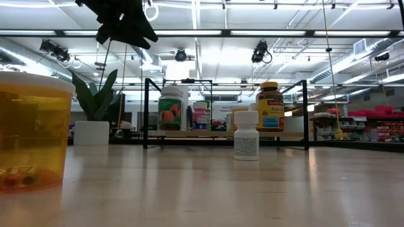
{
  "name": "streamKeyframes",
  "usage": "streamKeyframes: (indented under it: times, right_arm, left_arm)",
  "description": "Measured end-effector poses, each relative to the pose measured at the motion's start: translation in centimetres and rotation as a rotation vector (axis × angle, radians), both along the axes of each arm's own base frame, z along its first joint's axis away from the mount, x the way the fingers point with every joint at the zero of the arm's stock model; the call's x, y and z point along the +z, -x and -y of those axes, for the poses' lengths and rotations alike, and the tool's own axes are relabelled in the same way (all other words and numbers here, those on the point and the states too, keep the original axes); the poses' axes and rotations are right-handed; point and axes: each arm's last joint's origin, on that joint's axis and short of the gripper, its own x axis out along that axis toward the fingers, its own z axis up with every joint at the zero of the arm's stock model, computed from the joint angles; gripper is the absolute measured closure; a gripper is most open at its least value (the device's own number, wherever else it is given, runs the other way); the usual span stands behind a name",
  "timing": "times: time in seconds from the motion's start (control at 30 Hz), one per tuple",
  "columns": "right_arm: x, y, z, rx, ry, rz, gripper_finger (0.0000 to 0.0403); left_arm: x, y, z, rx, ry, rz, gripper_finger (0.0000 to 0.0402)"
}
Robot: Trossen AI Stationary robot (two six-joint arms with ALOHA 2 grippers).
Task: Pick and place medicine bottles onto shelf by color
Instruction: Adjust the pill bottles on the shelf
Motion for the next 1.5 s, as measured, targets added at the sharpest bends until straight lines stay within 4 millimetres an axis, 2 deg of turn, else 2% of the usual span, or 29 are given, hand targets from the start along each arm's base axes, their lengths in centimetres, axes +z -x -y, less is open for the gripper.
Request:
streamKeyframes:
  times: [0.13, 0.27, 0.37, 0.5, 0.63, 0.73, 0.93, 1.1, 1.5]
  right_arm:
    - [-0.7, 0.7, -1.1, 0.037, 0.094, -0.073, 0.0157]
    - [-2.3, 1.5, -2.1, 0.121, 0.214, -0.189, 0.0161]
    - [-4.8, 1.9, -2.2, 0.154, 0.289, -0.299, 0.0161]
    - [-8.9, 2.4, -1.8, 0.355, 0.317, -0.428, 0.017]
    - [-12.1, 3.1, -1.6, 0.513, 0.28, -0.396, 0.0189]
    - [-13.3, 3.9, -1.5, 0.555, 0.293, -0.308, 0.0202]
    - [-14.6, 5.1, -1.3, 0.551, 0.3, -0.151, 0.0207]
    - [-15.4, 6.0, -1.1, 0.568, 0.331, -0.137, 0.0199]
    - [-14.4, 4.6, -0.9, 0.506, 0.353, 0.073, 0.0187]
  left_arm:
    - [0.0, 0.0, 0.0, 0.0, 0.0, -0.001, 0.023]
    - [0.0, 0.0, 0.0, 0.0, 0.0, 0.0, 0.023]
    - [0.0, 0.0, 0.0, 0.0, 0.0, 0.0, 0.023]
    - [0.0, 0.0, 0.0, 0.0, 0.0, 0.001, 0.023]
    - [0.4, -0.3, 0.1, 0.021, 0.052, 0.084, 0.023]
    - [0.7, -0.5, 0.2, 0.037, 0.117, 0.153, 0.023]
    - [1.2, -0.8, 0.2, 0.042, 0.147, 0.222, 0.023]
    - [1.7, -1.0, 0.3, 0.037, 0.155, 0.278, 0.023]
    - [1.6, -1.0, 0.2, 0.038, 0.151, 0.269, 0.023]
